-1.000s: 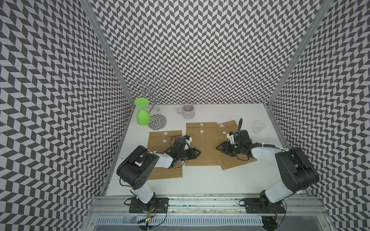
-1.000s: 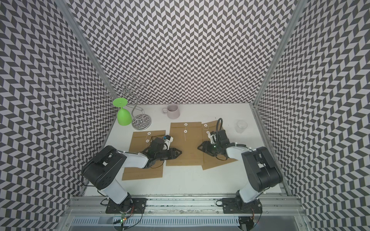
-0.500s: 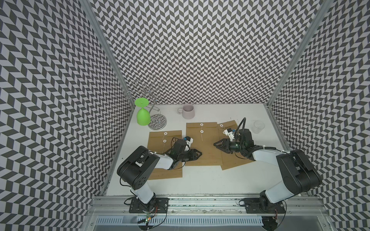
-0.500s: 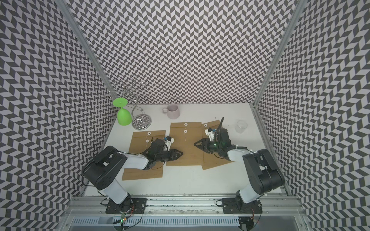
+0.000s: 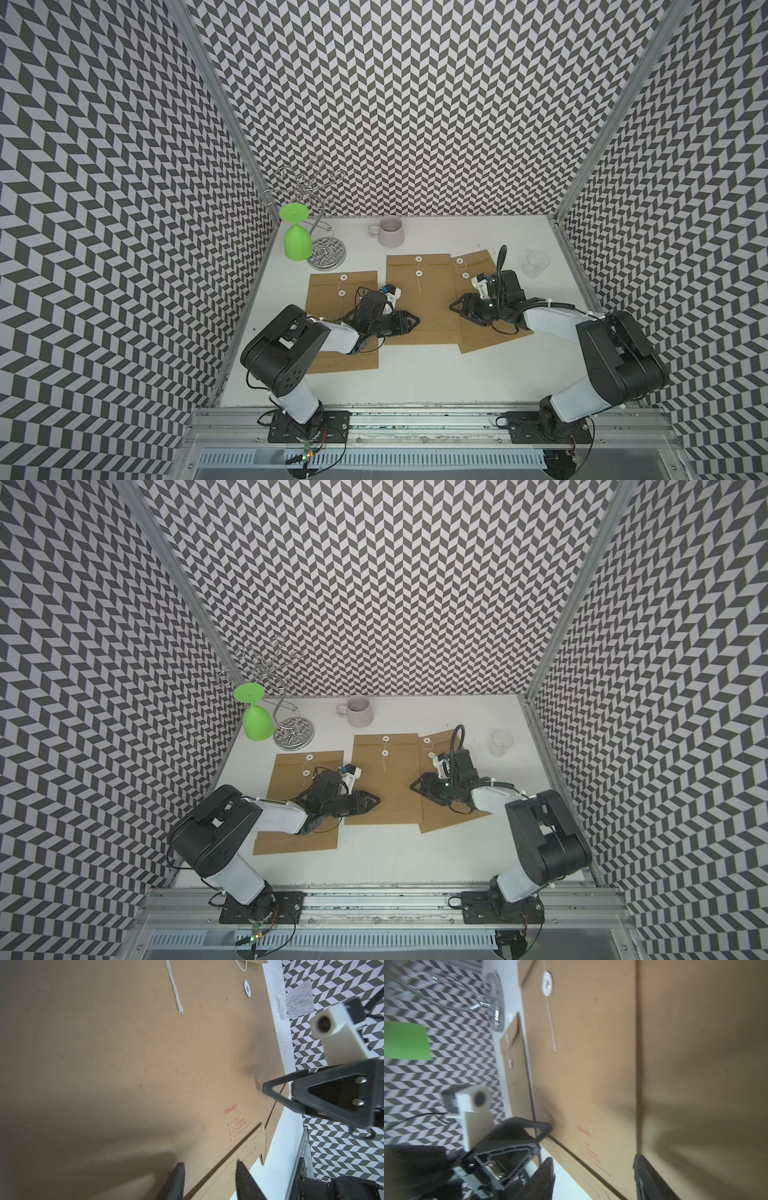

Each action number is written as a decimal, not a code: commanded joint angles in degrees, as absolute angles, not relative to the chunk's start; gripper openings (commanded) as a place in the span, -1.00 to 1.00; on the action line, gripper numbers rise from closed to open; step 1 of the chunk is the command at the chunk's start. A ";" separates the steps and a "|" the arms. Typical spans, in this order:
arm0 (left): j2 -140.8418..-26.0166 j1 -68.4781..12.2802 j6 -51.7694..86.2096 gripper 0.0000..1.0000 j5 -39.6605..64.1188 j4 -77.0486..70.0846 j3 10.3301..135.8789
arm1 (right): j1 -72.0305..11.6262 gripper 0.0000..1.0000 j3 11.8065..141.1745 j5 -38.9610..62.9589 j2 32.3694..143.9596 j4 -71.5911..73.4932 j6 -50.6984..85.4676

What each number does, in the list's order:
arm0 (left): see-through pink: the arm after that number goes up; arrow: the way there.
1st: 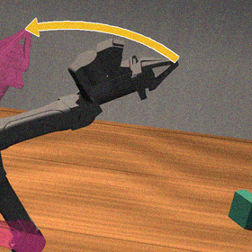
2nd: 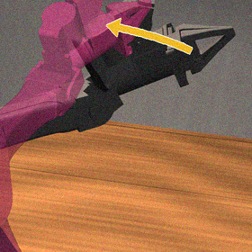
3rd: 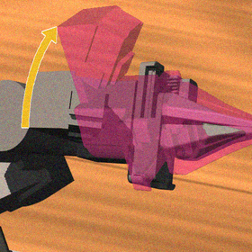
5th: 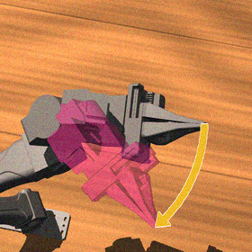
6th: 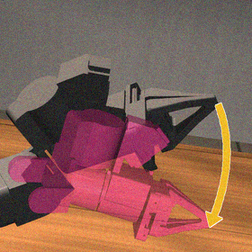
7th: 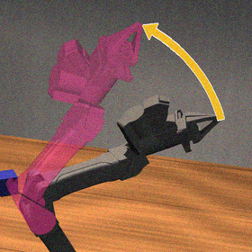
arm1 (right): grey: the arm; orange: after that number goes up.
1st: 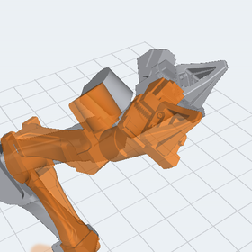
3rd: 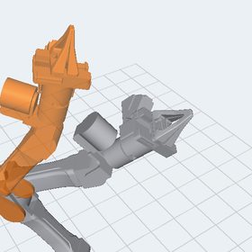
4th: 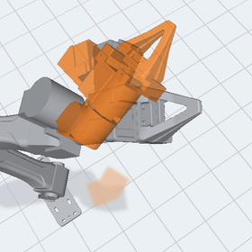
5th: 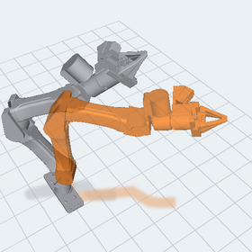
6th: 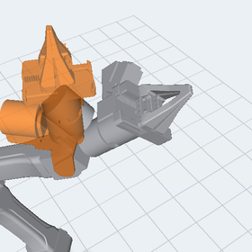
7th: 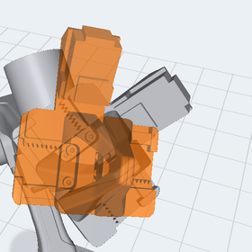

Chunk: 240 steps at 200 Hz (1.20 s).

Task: Close the mouth of the file bag
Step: Move the file bag to the center of the board.

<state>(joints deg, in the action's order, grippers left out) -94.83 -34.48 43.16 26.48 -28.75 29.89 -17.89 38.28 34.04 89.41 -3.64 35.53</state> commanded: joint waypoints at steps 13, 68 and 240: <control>-94.98 -34.80 42.79 -0.16 27.15 -29.53 28.53 | -21.05 0.32 35.97 29.16 89.49 -9.25 34.05; -100.12 -34.80 44.71 -0.17 29.05 -36.58 25.26 | -23.34 0.19 35.90 37.77 92.04 2.97 38.82; -100.32 -36.06 45.77 -0.17 30.23 -39.44 24.87 | -24.51 -0.78 32.95 38.53 91.21 13.38 43.24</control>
